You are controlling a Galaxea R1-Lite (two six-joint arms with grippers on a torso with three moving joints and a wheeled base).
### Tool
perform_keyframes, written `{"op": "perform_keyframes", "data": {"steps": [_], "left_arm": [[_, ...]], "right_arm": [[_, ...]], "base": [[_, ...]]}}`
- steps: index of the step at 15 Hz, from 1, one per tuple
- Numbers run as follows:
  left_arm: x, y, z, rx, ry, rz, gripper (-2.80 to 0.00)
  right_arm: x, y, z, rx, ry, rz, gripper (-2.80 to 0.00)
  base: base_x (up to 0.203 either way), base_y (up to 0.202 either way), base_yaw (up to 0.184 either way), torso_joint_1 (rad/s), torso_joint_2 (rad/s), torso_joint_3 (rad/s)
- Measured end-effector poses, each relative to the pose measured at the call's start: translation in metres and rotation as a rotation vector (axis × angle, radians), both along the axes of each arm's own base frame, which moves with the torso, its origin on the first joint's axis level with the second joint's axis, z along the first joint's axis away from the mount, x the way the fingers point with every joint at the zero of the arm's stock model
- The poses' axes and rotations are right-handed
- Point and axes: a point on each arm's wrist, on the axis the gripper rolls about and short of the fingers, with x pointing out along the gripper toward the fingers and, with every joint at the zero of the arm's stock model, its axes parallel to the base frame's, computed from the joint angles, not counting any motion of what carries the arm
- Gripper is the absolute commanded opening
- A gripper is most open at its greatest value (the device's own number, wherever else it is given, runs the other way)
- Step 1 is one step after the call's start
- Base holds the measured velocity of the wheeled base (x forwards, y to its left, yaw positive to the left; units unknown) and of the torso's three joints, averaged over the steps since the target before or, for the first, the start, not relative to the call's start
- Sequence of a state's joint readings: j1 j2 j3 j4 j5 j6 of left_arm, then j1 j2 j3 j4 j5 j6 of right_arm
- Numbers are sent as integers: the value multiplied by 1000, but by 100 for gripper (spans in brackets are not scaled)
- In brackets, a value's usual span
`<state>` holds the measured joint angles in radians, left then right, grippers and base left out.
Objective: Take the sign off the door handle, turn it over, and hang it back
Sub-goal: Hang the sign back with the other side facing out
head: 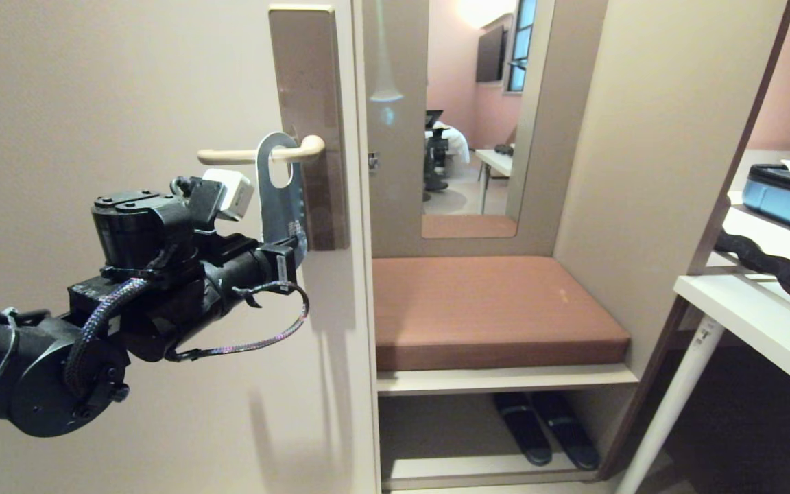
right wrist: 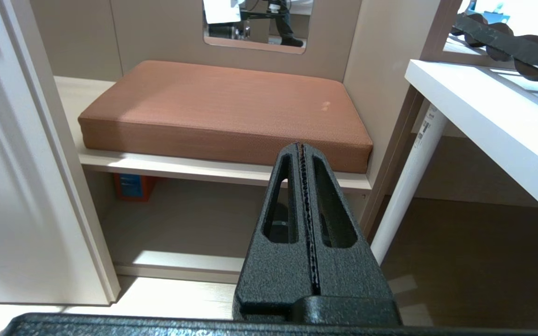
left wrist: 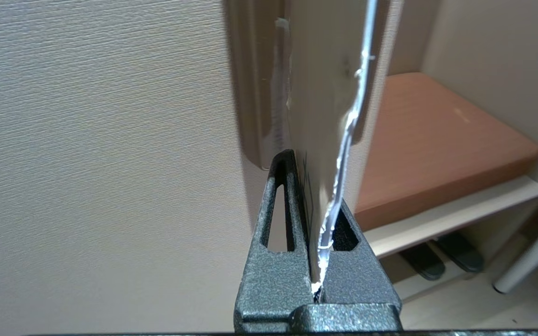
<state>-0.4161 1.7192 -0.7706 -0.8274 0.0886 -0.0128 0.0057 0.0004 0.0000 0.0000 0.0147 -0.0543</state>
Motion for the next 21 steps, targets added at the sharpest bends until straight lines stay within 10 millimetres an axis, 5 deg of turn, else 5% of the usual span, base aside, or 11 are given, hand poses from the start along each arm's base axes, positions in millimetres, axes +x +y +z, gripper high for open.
{"op": "perform_keyframes", "data": {"steps": [21], "left_arm": [[-5, -28, -2, 19, -8, 119, -280]], "right_arm": [[0, 0, 0, 0, 0, 0, -280]], "base": [[0, 0, 0, 0, 0, 0]]}}
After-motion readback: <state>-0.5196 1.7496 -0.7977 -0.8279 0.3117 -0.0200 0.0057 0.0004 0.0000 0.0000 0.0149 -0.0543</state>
